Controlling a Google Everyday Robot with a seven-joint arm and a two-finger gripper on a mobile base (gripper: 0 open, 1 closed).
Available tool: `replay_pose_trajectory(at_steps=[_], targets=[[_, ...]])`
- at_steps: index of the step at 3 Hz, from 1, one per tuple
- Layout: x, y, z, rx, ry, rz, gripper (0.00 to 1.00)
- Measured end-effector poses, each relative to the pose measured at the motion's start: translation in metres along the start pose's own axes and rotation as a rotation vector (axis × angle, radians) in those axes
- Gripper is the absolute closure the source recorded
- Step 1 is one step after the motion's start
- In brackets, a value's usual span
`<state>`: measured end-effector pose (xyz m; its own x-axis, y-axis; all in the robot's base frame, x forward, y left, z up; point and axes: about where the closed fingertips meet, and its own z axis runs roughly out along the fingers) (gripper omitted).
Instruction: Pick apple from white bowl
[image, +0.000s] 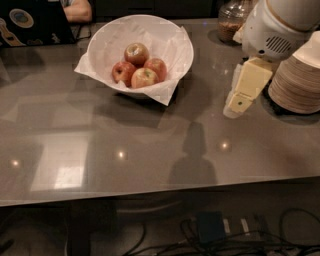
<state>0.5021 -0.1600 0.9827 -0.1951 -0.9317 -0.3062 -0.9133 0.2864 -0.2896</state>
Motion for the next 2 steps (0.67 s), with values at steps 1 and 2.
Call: replay_pose_trajectory(at_steps=[1, 2], targets=[[-0.040, -0.024, 0.020, -0.003, -0.023, 0.005, 0.00], [-0.083, -0.041, 0.043, -0.038, -0.043, 0.036, 0.00]])
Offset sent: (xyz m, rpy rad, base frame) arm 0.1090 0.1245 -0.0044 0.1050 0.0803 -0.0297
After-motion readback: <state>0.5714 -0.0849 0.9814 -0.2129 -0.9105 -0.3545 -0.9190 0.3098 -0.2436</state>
